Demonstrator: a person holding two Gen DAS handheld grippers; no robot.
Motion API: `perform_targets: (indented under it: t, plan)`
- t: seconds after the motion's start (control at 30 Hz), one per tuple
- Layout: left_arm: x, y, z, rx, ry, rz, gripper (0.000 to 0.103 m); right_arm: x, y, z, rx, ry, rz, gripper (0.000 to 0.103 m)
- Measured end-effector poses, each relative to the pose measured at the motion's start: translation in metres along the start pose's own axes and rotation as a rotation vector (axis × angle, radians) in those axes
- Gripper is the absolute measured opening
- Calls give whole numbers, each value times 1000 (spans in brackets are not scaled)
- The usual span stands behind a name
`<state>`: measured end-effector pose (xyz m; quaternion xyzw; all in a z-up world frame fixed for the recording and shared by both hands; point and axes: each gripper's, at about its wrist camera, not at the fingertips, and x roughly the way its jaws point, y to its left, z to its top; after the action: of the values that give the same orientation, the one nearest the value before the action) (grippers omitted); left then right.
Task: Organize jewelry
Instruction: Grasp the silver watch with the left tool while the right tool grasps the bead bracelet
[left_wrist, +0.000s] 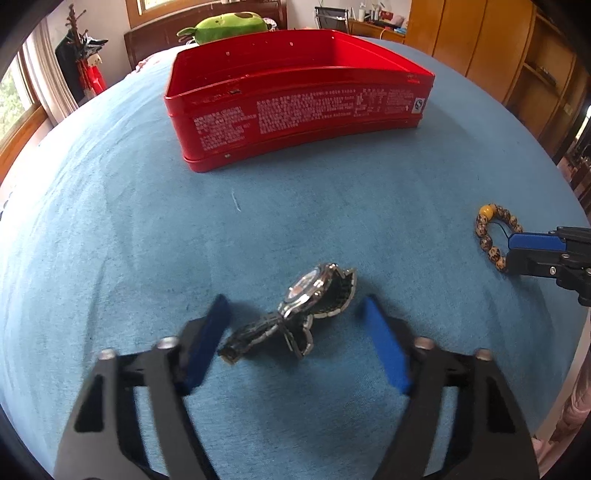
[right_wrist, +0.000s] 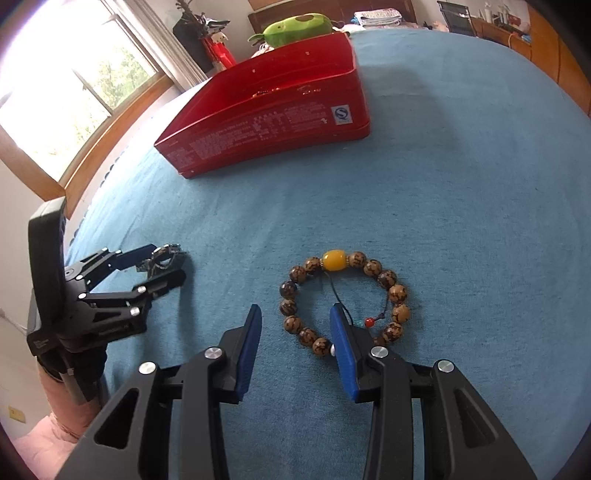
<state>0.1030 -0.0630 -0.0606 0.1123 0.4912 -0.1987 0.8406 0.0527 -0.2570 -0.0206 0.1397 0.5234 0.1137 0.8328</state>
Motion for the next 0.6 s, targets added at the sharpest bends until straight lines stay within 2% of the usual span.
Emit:
perform_targets:
  t: [0.1,0.17,0.2,0.47,0.6]
  plan:
    - [-3,3,0,-20,0,-7,42,-3,-1,1,-3,-8,-7,39]
    - [-5,7,0,-44,-7,-8,18,-3,0,2,-4,-5,-2,39]
    - [-6,9,-1,-58,-6,-14,14,-3,0,2,-7,-2,-2,39]
    - [-12,20,-6,-157,-1,-40,11,10,8,3,-28,33,-12,39]
    - [-18,23,-8,-170,-5,-11,10,17,13,5,-47,45,-29,39]
